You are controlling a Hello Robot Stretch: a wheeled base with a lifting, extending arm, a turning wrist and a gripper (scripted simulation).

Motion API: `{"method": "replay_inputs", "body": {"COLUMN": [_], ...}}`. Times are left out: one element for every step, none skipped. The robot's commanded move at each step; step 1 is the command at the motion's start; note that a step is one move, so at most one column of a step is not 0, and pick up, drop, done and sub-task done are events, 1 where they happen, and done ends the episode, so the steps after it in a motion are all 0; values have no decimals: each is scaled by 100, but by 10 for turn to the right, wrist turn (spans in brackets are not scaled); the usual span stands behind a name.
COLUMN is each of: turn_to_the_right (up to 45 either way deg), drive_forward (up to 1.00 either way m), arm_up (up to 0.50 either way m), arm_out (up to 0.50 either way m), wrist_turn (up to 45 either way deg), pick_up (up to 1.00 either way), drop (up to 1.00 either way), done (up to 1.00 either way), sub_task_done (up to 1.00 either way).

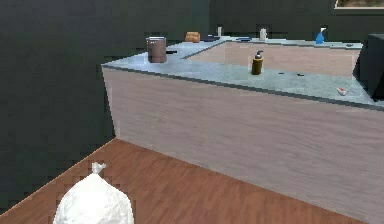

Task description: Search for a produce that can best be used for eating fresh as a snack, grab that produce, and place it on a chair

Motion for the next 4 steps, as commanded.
{"method": "replay_inputs", "body": {"turn_to_the_right": [0, 0, 0, 0], "drive_forward": [0, 0, 0, 0], "arm_up": [0, 0, 0, -42], "arm_out": [32, 0, 0, 0], "wrist_turn": [0, 450, 360, 0], "pick_up": [0, 0, 0, 0], "drop": [0, 0, 0, 0], "done": [0, 0, 0, 0], "sub_task_done": [0, 0, 0, 0]}}
